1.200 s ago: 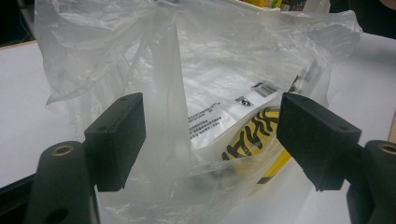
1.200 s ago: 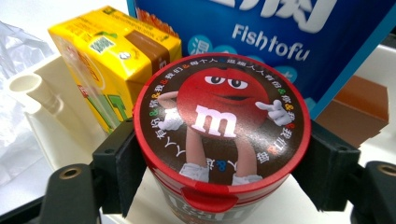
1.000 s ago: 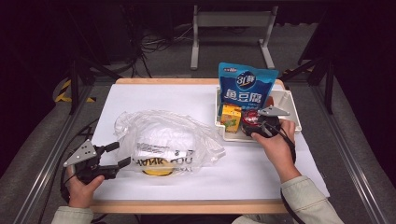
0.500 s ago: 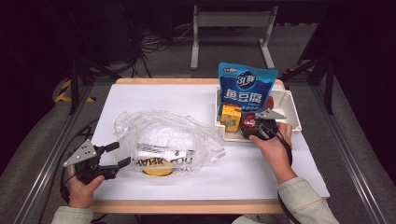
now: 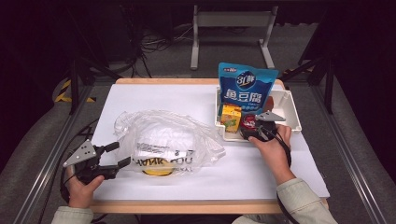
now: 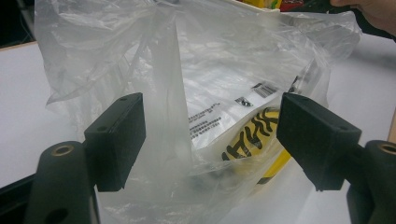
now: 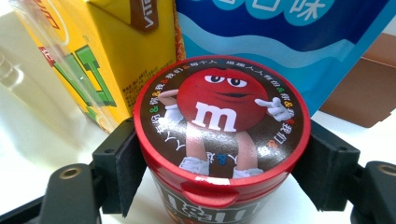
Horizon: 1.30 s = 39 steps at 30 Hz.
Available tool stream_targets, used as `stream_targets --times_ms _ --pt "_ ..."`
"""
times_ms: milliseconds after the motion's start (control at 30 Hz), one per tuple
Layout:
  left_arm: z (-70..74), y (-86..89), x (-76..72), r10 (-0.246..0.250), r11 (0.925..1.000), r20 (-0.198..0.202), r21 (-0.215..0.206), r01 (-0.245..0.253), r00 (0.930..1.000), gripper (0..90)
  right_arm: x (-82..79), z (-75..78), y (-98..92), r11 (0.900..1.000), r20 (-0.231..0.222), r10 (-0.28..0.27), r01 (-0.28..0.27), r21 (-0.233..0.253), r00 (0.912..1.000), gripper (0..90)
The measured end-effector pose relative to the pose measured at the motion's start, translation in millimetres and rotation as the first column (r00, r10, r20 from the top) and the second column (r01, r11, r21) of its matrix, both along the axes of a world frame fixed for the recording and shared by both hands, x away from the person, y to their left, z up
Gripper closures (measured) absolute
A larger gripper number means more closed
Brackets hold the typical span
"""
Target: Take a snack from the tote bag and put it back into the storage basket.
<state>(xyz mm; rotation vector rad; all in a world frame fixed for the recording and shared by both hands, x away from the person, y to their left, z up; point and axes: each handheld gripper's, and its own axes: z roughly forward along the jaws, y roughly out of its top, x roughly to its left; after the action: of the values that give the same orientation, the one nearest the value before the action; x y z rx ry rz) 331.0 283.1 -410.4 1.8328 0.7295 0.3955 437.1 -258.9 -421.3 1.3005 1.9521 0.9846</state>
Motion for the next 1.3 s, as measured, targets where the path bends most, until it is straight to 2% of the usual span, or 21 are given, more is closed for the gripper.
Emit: stream_targets --times_ms 400,667,833,1000,1200,1300 --pt "0.1 -0.2 -0.2 -0.001 1.0 0.0 0.0 0.001 1.0 24.8 -1.5 -2.4 1.1 0.999 0.011 -0.033 0.033 0.02 0.9994 25.5" --pt "-0.1 0.0 -0.4 0.0 1.0 -0.001 0.002 0.0 1.0 24.8 -0.6 -2.2 -1.7 0.998 -0.001 -0.033 0.033 0.045 0.9995 25.2" --pt "-0.3 0.6 -0.9 0.004 1.0 -0.003 0.001 -0.004 1.0 24.8 -0.5 -0.9 -4.1 0.999 0.005 -0.017 0.017 0.046 0.9998 17.9" --pt "-0.3 0.1 -1.1 0.002 1.0 -0.003 -0.001 -0.002 1.0 24.8 -3.4 7.4 -3.4 0.999 0.037 -0.008 0.006 0.041 0.9993 12.3" --pt "-0.5 -0.5 -0.8 0.002 1.0 -0.005 0.001 -0.002 1.0 24.8 -8.9 21.3 -4.6 1.0 0.071 0.012 -0.014 0.028 0.9974 10.6" --pt "-0.6 -0.7 -0.7 0.003 1.0 -0.006 0.001 -0.003 1.0 24.8 -15.5 34.3 -6.5 0.998 0.097 0.034 -0.038 0.048 0.9947 10.0"
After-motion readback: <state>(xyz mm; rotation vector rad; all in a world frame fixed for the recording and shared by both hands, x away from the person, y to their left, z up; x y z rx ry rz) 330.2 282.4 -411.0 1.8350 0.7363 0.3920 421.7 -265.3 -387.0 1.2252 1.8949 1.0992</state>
